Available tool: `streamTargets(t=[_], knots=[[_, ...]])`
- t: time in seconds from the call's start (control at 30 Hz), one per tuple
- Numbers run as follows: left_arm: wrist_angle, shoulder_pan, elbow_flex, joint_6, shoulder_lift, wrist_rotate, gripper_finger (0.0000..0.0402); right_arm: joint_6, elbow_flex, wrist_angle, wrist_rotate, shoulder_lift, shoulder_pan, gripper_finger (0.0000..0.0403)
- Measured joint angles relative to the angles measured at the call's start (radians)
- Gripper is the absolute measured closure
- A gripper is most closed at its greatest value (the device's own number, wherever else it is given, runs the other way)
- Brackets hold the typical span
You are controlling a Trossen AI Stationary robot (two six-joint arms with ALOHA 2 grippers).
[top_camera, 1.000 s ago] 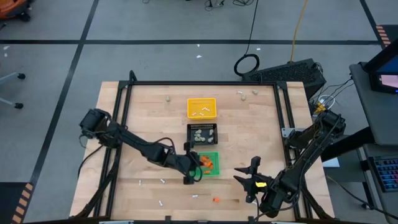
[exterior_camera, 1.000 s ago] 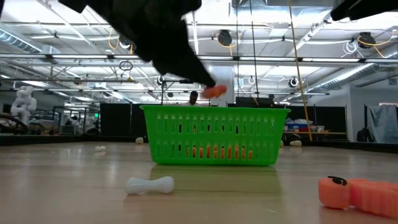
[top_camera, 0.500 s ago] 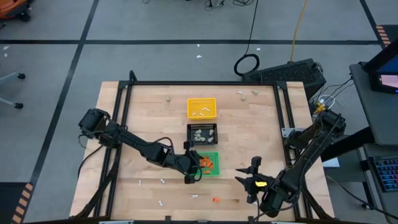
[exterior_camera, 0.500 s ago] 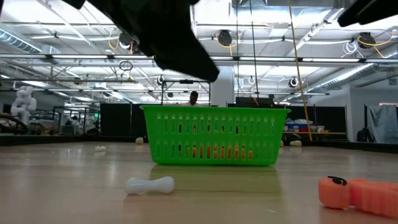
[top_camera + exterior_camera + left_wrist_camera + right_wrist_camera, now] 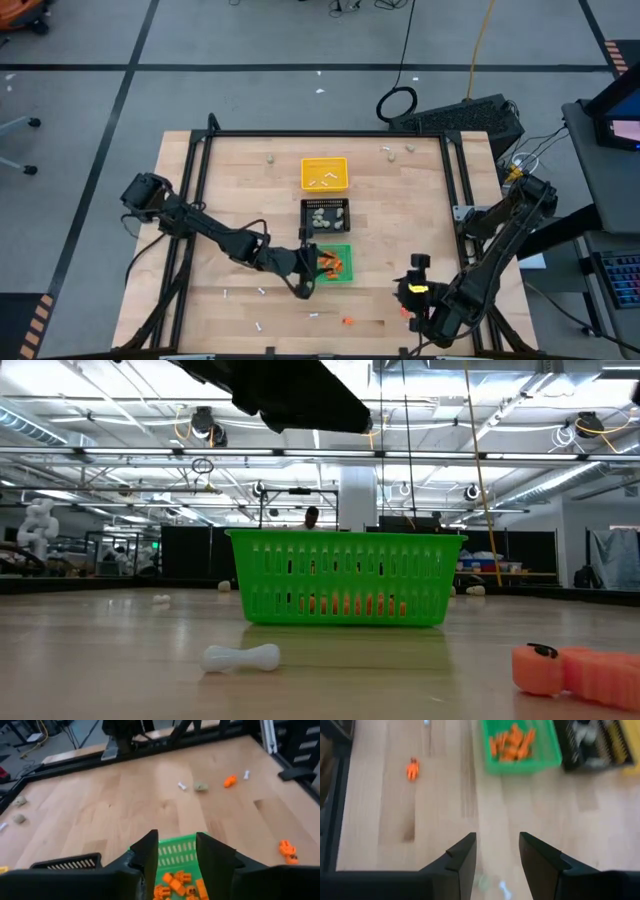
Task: Sort Halloween decoration
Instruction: Put the gray skull toy into the black basket
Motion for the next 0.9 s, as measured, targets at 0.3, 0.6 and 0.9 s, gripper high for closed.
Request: streamTargets(t=[0.3, 0.6, 0.9], knots=[[0.21, 0.004, -0.093, 0.012, -0.01, 0.003, 0.0318, 0.221, 0.0, -0.123, -0.272, 0.0, -0.004, 0.0266], [0.252, 0.006, -0.128, -0.034, -0.055, 0.007, 0.0342, 0.338, -0.009, -0.192, -0.308, 0.0, 0.002, 0.0258], [0.246, 0.0, -0.218, -0.019, -0.188, 0.055, 0.0354, 0.299, -0.136, -0.113, -0.292, 0.0, -0.013, 0.0231]])
